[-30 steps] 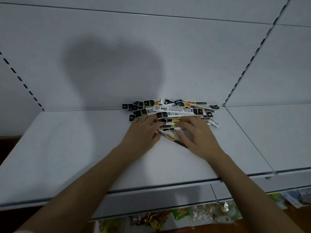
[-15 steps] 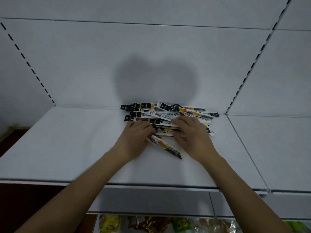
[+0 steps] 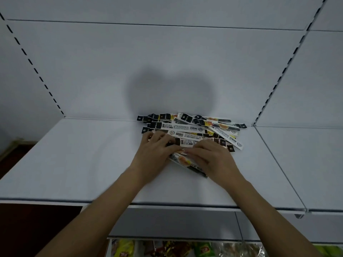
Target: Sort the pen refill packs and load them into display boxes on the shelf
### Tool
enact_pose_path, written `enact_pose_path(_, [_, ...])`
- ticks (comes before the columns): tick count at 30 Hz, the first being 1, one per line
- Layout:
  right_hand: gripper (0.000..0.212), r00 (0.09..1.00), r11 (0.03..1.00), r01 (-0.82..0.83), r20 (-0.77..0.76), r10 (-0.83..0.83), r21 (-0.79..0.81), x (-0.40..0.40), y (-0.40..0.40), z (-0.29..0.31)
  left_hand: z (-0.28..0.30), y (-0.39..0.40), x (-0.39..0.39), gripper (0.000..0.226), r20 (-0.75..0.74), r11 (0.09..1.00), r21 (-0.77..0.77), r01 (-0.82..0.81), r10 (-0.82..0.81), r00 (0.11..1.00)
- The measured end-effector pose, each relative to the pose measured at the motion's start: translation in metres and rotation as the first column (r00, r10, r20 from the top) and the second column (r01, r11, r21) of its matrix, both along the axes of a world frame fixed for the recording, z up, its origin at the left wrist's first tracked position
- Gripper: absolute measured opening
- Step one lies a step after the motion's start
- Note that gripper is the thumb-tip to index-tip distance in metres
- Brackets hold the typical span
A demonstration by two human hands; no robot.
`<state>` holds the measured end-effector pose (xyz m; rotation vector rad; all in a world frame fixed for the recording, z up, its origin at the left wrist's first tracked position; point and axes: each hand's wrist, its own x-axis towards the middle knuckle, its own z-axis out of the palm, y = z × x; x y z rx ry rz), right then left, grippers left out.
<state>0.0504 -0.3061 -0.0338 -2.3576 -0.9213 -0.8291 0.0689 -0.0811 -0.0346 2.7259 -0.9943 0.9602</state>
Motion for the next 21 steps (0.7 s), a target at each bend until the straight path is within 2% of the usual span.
enact_pose_path(3, [0.039,0.983,0.96,0.172,-0.105,-0.152,0.219,-0.004,-0.005,0.008,0.001,0.001,-0.001,0.033,0.006,0.999,-0.037,-0.026,0.026,1.0])
enact_pose_path(5, [0.033,0.951,0.9,0.298,-0.185,-0.25,0.319,-0.002,-0.01,0.007,0.005,0.004,-0.004,0.037,-0.044,0.992,-0.115,-0.058,0.053,0.998])
enact_pose_path(8, [0.016,0.928,0.898,0.348,-0.236,-0.289,0.271,0.002,-0.012,0.003,0.018,0.012,-0.008,0.033,-0.241,0.922,-0.367,-0.122,0.032,0.97])
enact_pose_path(10, [0.022,0.919,0.919,0.342,-0.275,-0.283,0.195,0.003,-0.011,-0.001,0.023,0.019,-0.006,0.019,-0.319,0.864,-0.468,-0.188,0.034,0.947])
enact_pose_path(11, [0.029,0.909,0.927,0.341,-0.306,-0.284,0.153,0.005,-0.012,-0.004,0.022,0.023,-0.005,0.019,-0.336,0.86,-0.466,-0.21,0.048,0.941])
enact_pose_path(13, [0.038,0.892,0.937,0.342,-0.337,-0.302,0.064,0.009,-0.011,-0.007,0.016,0.032,-0.004,0.018,-0.325,0.908,-0.352,-0.227,0.109,0.939])
enact_pose_path(16, [0.034,0.893,0.937,0.35,-0.297,-0.339,-0.018,0.011,-0.007,-0.009,0.007,0.041,-0.003,0.008,-0.166,0.972,-0.115,-0.206,0.185,0.969])
enact_pose_path(19, [0.029,0.906,0.929,0.37,-0.217,-0.364,-0.016,0.009,-0.005,-0.009,0.007,0.038,-0.006,0.035,-0.153,0.981,-0.045,-0.189,0.18,0.972])
enact_pose_path(21, [0.027,0.913,0.928,0.373,-0.182,-0.366,0.009,0.007,-0.006,-0.01,0.012,0.032,-0.01,0.037,-0.216,0.981,-0.058,-0.185,0.168,0.962])
